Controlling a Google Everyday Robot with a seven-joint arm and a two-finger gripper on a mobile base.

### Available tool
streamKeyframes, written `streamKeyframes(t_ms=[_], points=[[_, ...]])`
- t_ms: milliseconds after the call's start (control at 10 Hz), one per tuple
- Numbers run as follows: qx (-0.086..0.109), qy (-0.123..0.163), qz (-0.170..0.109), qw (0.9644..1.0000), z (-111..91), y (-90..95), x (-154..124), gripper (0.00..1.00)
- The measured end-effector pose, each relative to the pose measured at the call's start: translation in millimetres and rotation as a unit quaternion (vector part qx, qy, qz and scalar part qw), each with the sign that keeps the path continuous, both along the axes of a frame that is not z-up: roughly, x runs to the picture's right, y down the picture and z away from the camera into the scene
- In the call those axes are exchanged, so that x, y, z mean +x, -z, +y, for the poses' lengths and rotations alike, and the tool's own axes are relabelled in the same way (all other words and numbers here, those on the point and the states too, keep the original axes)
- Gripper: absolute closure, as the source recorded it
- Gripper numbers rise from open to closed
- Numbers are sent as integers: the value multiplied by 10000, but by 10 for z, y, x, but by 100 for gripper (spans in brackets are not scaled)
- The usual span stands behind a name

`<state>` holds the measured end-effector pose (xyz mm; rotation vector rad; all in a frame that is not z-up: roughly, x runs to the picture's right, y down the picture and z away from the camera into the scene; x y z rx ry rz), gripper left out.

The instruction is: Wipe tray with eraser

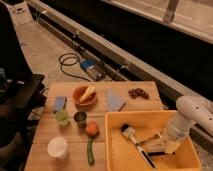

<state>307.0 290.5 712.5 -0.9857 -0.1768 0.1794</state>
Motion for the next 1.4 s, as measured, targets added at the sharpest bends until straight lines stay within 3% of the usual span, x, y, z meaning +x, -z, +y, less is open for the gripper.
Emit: streamKeyframes(t_ms=[400, 700, 900, 1100, 1400], points=[[-113, -66, 69, 9999, 133, 54, 59, 82], [-72, -106, 209, 9997, 55, -23, 176, 82], [63, -123, 230, 9996, -73, -48, 202, 82], [225, -115, 92, 9996, -198, -52, 98, 82], [243, -51, -178, 9995, -156, -37, -153, 82]])
